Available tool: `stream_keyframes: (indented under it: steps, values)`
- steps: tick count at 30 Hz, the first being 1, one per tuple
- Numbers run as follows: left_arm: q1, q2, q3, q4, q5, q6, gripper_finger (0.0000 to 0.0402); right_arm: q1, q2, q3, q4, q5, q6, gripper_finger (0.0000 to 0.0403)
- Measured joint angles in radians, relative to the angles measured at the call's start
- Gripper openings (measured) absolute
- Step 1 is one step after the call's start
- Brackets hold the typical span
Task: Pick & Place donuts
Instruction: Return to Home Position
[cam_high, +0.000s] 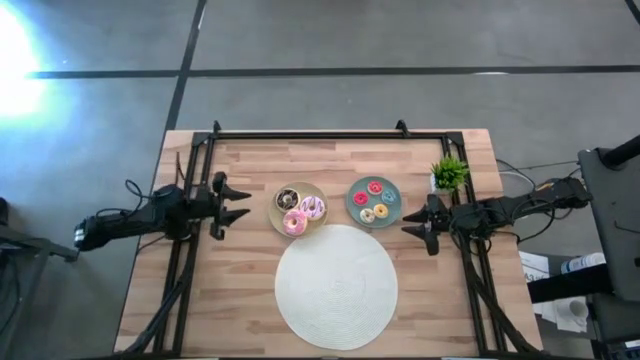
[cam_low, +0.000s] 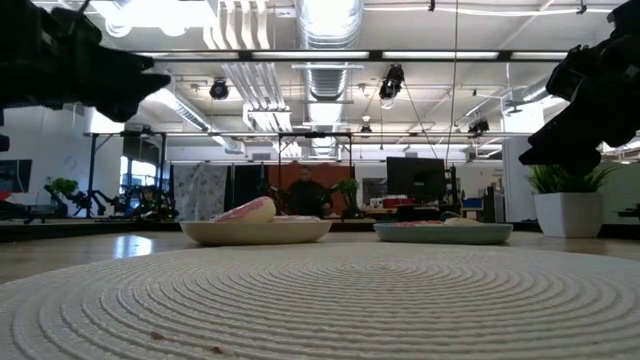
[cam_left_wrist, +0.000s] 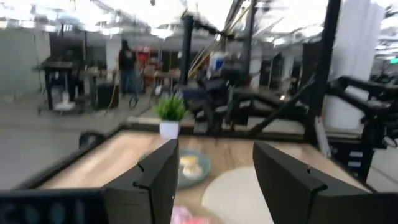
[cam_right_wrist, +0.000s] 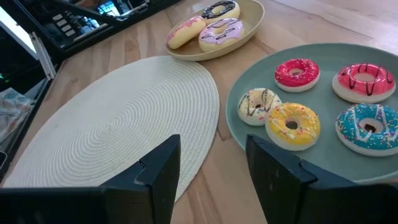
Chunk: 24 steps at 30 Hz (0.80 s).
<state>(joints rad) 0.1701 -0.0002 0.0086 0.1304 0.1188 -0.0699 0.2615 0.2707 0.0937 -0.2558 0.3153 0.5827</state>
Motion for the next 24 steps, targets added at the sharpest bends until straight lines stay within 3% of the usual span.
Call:
stream_keyframes:
  steps: [6, 15, 24]
  values:
    - [-0.018, 0.000, 0.000, -0.097, -0.001, -0.010, 0.0181, 0.000, 0.000, 0.000, 0.000, 0.000, 0.000, 0.0173]
    - [-0.128, 0.000, -0.001, -0.104, -0.039, -0.011, 0.0181, 0.000, 0.000, 0.000, 0.000, 0.000, 0.000, 0.0173]
    - [-0.132, 0.002, -0.002, -0.103, -0.039, -0.013, 0.0181, 0.000, 0.000, 0.000, 0.000, 0.000, 0.000, 0.0173]
